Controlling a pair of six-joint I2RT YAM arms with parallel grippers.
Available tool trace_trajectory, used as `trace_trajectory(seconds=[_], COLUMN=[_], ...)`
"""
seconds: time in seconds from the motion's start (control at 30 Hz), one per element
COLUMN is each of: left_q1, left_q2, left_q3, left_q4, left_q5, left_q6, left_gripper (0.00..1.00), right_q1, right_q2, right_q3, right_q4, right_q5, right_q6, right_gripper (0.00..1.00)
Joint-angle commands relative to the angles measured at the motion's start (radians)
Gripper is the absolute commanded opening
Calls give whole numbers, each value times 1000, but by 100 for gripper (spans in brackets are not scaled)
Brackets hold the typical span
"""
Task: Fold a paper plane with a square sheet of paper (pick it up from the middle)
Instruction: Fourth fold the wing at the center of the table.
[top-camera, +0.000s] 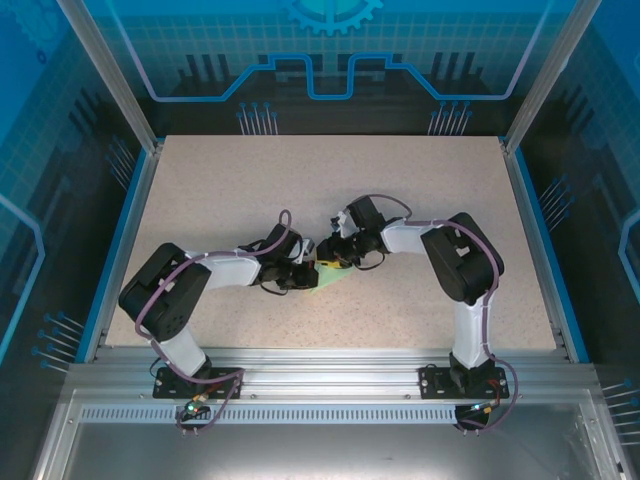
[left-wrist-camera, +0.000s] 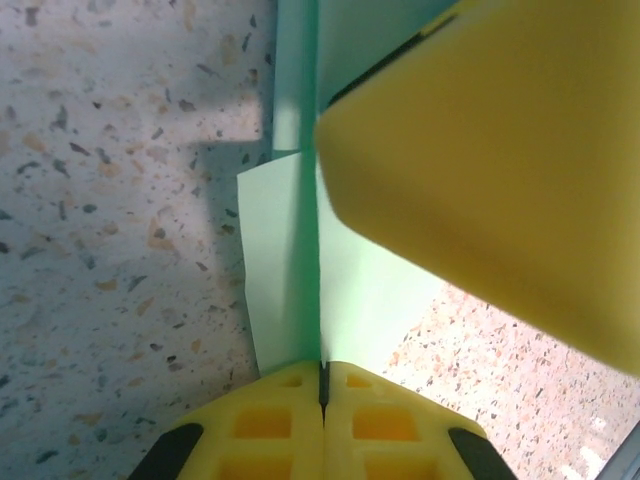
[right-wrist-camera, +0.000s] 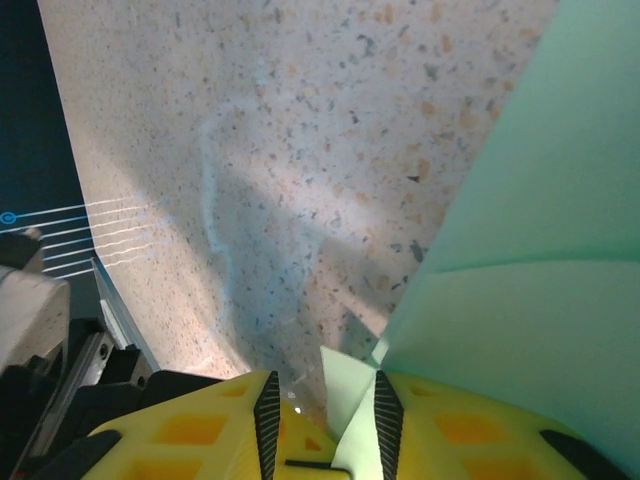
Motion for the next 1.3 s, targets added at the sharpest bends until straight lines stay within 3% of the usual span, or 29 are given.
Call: trace_trajectory(seconds=[0.0,0.53,0.67,1.1,1.27], left_q1=[15,53,57,59,59], left_q2=[4,-7,-7,-18,-61], left_q3=[-32,-110,-111,-107,-108], left_q4=[37,132,135,119,91], left_q5=[30,81,85,92,87], left_q6=[-31,-90,-93,-86,-83], left_gripper=[0,0,0,0,11], right_q1=[2,-19,2,22,21], right_q2=[-50,-138,-102,48,74], right_q3=[10,-71,-34,21,13], right_q4=[-52,40,30,-7,-33], right_q5=[21,90,30,96,116], right_q6=[-32,20,0,-9,-24], right_gripper=[34,34,32,27,26])
